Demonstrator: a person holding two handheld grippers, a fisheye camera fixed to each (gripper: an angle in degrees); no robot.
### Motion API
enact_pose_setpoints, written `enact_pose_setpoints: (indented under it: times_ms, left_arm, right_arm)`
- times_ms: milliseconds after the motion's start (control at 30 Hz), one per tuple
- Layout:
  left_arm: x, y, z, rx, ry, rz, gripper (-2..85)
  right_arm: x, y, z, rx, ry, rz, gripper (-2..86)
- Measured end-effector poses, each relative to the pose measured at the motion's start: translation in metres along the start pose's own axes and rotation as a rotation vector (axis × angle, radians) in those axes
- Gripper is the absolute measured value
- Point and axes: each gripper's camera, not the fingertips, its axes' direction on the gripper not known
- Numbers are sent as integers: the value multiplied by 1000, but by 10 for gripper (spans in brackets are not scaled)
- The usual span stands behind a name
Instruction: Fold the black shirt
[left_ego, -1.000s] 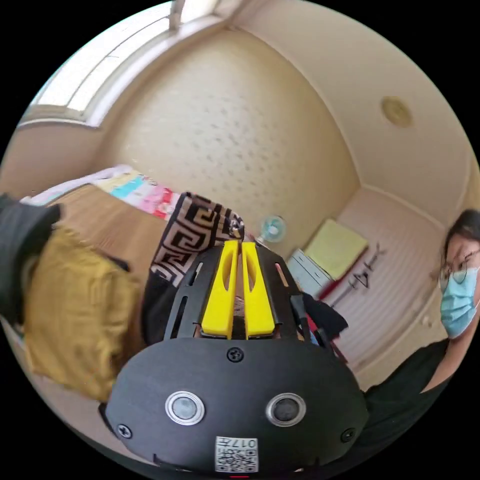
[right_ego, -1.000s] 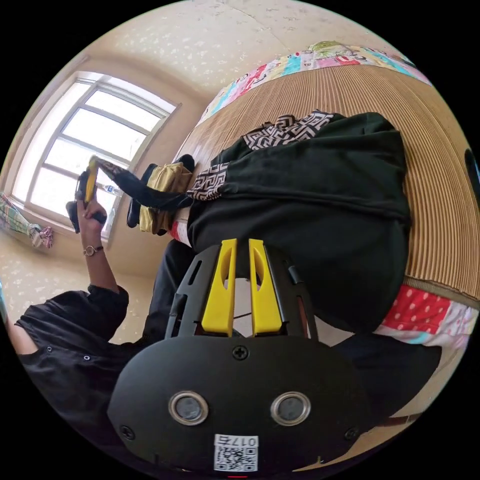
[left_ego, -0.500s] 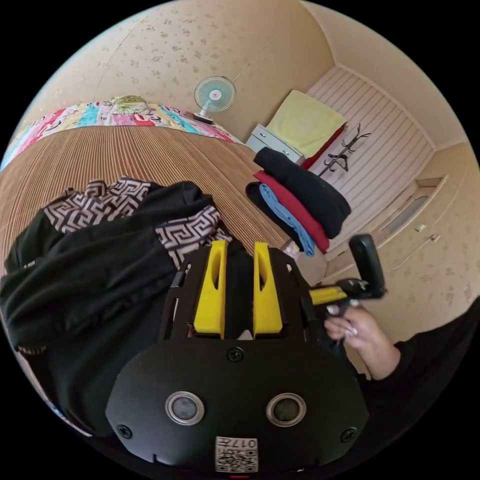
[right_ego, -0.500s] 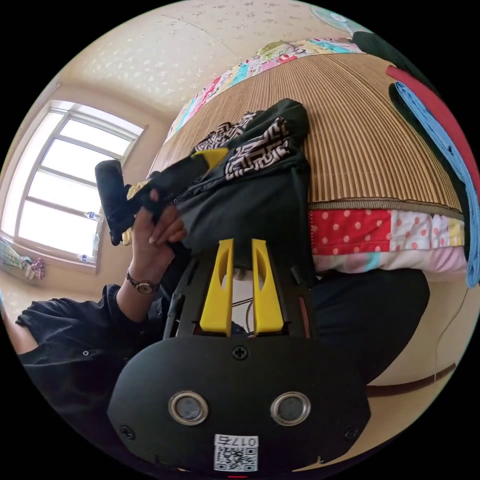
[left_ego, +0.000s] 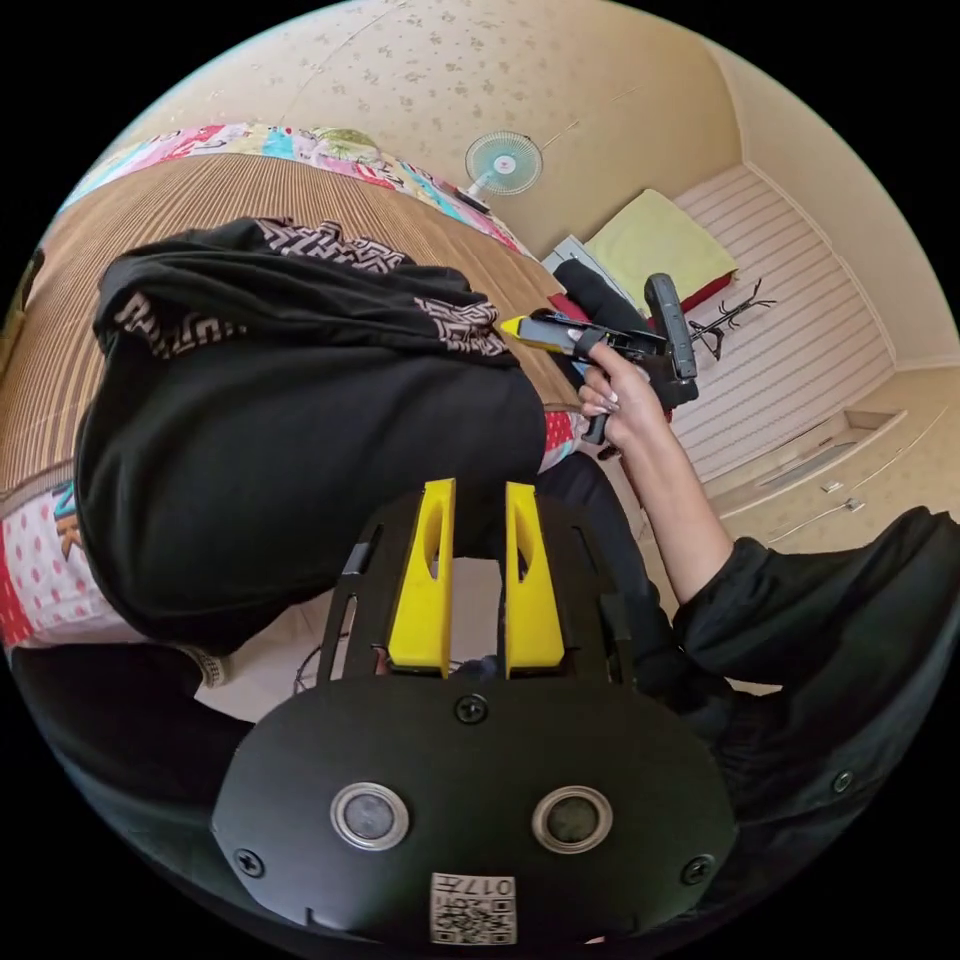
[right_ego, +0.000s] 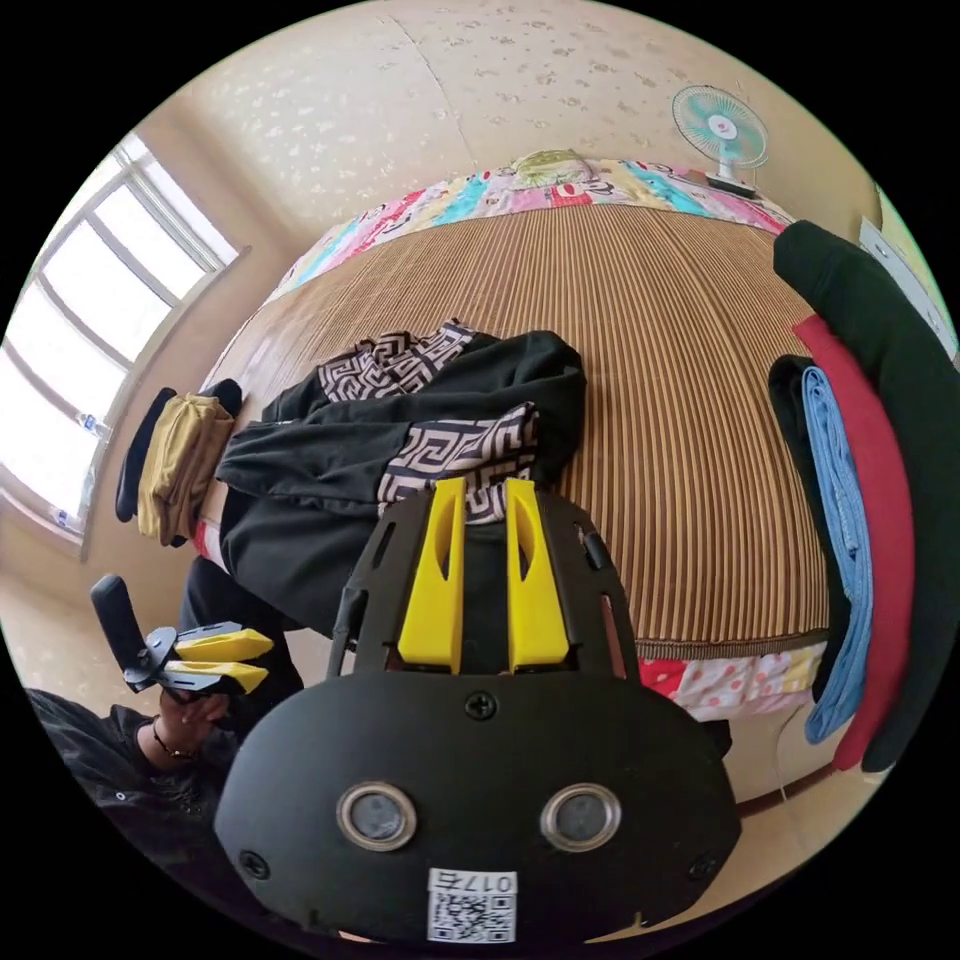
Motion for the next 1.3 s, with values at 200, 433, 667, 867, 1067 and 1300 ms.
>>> enact_pose_setpoints:
  times_ms: [200,433,667,867,1067,1300]
  left_arm:
    - [-16,-5,13,-71,16,-6,83]
    - [-24,-4,17,-83,4,-20,83]
    - [-33,-2,16,-100,10,-33,81]
    - [-37,4,7,-103,3,-27,81]
    - [-49,-5,-42,18,-144,-28,83]
    - [-99,-47,-115,188,-283,-84,101]
  right_arm:
    - [-26,4,15,2,67,-39,76]
    - [-42,12,1,34,98,-62,40]
    - [-44,37,-86,366,12,-135,20]
    - [5,70,-20,114,108,19,24]
    - [29,79,-58,239,-8,97,44]
    - [75,12,-56,105,-171,162,83]
